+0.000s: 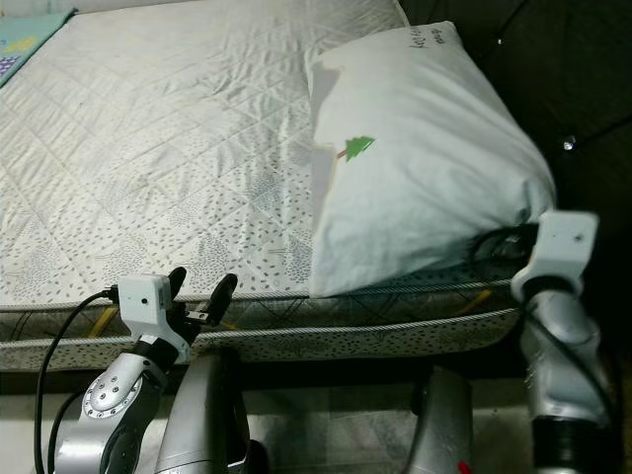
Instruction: Clean up the room
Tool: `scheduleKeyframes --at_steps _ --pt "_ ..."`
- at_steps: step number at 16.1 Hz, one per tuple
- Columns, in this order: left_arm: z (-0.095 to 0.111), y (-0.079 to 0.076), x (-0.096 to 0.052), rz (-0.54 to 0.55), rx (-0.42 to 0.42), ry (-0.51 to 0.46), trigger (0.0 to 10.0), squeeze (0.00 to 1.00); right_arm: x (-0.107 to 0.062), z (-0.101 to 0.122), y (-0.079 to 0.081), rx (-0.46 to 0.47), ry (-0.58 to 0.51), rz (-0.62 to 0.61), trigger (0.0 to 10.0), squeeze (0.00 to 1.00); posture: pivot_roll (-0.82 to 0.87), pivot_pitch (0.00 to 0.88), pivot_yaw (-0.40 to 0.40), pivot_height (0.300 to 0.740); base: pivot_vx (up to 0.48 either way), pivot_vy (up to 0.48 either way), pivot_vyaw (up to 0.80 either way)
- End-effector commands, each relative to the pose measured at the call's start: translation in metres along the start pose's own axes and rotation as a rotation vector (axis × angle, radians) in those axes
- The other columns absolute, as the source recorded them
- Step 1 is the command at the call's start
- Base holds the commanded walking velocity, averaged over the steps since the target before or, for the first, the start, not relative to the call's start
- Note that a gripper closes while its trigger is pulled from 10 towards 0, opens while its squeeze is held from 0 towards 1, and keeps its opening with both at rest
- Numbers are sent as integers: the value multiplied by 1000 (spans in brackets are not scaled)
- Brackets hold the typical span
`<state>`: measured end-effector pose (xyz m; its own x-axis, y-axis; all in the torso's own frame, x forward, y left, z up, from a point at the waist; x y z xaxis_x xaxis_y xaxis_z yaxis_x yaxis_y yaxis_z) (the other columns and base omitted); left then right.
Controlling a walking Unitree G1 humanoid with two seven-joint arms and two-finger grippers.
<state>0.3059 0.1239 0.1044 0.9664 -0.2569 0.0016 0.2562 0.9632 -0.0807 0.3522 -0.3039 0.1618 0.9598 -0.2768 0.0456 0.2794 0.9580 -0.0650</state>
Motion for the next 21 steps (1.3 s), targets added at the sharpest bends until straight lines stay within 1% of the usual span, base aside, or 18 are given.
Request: scheduleKeyframes --at_steps 1,2,3,4,5,6,7,9,11,13,15,17,20,21 --pt "1 4 -2 2 16 4 10000 0 -4 4 13 -11 -34 36 10000 1000 -86 107 92 487 0 0 0" --pt "1 4 -2 2 16 4 10000 0 -6 4 18 10 -36 55 10000 1000 -85 106 92 487 0 0 0" --pt "2 4 -1 4 17 2 10000 0 -10 7 26 -4 -40 65 10000 1000 -84 103 90 487 0 0 0" --pt "3 4 -1 6 17 0 10000 0 -13 9 30 -18 -45 80 10000 1000 -82 101 88 487 0 0 0" --pt "6 3 -2 0 6 -15 10000 0 -16 14 37 -49 -66 94 10000 1000 -82 101 86 487 0 0 0" --pt "7 2 -3 -8 3 -22 10000 0 -19 16 44 -56 -75 117 10000 1000 -81 98 84 487 0 0 0" --pt "6 0 -3 -10 4 -20 10000 0 -23 15 54 -49 -70 132 10000 1000 -78 97 80 487 0 0 0" --pt "6 -1 -4 -9 2 -19 10000 0 -28 12 65 -37 -59 157 10000 1000 -77 93 75 487 0 0 0" --pt "6 -3 -4 -5 -5 -23 10000 0 -39 10 87 -32 -67 234 10000 1000 -79 87 70 487 0 0 0" --pt "4 -5 -5 -8 -7 -20 10000 0 -46 5 92 -39 -54 243 10000 1000 -81 74 65 487 0 0 0" --pt "4 -6 0 -4 -14 -25 10000 0 -50 -3 89 4 -10 232 10000 1000 -82 60 58 487 0 0 0" --pt "5 -6 0 4 -14 -31 10000 0 -51 -1 88 32 -16 224 10000 1000 -82 56 56 487 0 0 0" --pt "7 1 -2 65 -11 -38 10000 0 -50 6 91 58 -42 221 10000 1000 -76 37 51 487 0 0 0" --pt "11 5 -1 112 -12 -56 10000 0 -49 7 94 66 -45 220 10000 1000 -71 24 46 487 0 0 0"
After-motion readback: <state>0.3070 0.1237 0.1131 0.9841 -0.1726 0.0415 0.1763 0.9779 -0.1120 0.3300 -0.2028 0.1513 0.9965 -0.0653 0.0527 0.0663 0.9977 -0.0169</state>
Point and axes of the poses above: a point about 5 cm out from each wrist's last joint towards the gripper, its own x axis pointing out of the wrist towards the gripper, its own z axis along the axis of the wrist's last joint, y = z × x, the point moved 5 cm from there along x, pointing out of the wrist towards the gripper, and after that the axes turned 5 degrees about x, right-handed, at the moved point
